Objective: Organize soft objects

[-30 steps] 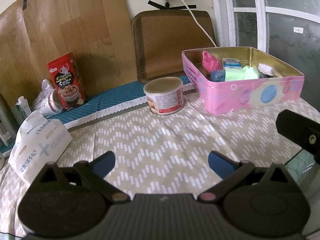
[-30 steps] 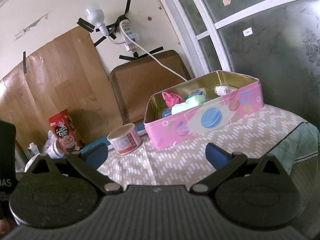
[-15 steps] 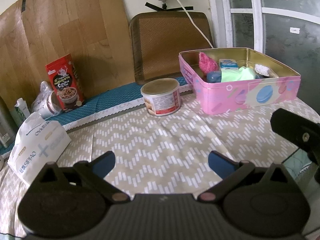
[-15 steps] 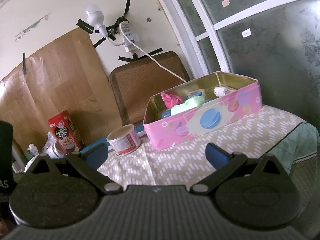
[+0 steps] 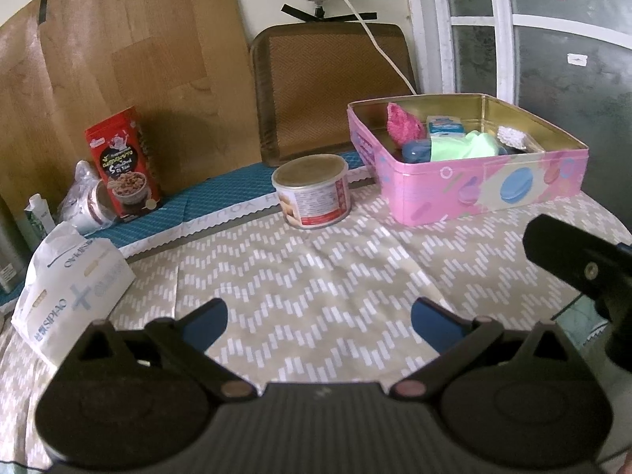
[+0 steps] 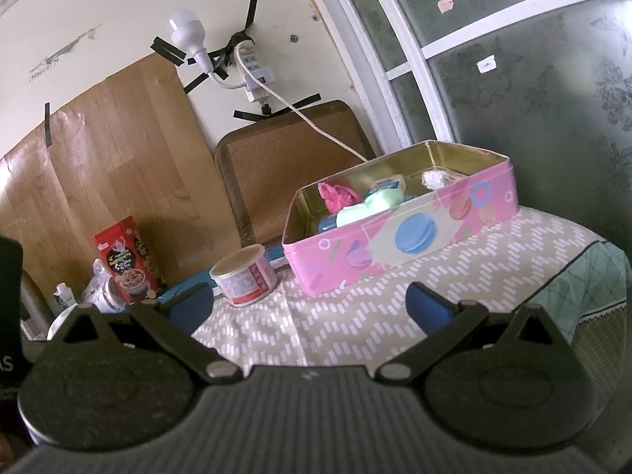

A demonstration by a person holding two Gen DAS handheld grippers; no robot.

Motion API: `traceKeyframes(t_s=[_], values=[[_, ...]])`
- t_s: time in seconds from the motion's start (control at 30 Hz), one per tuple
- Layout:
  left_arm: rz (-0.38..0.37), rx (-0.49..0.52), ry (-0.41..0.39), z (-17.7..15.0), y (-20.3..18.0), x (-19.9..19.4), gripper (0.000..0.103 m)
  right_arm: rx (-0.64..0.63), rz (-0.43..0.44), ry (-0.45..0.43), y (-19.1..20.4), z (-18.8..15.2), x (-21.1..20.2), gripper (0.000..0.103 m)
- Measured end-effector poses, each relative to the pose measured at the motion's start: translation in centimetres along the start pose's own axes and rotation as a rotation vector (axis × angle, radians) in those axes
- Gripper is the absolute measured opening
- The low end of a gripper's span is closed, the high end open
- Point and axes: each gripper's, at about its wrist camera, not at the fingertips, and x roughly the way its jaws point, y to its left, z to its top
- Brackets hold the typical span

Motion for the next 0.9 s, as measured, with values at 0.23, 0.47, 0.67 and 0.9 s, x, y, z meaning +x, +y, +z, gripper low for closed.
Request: traceKeyframes(t_s=[0.23, 0.47, 0.67, 0.9], values=[[-0.008, -0.001, -0.007, 0.01, 0.04, -0.19, 0.103, 0.000, -0.005, -0.013, 0.00, 0.00, -0.18, 0.103], [-0.016, -0.001, -0.013, 0.01, 0.02, -0.44, 0.103, -0.005, -0.006, -0.017, 0.08, -0.03, -0.23, 0.103], [-0.021, -0.001, -0.014, -0.02, 0.07, -0.48, 0.103, -0.006, -0.007, -0.018, 0.20, -0.05, -0.31, 0.103], [-0.026, 0.000, -0.010, -0.03, -0.02, -0.45, 0.103, -0.008, -0.004, -0.016, 0.14, -0.02, -0.27, 0.103]])
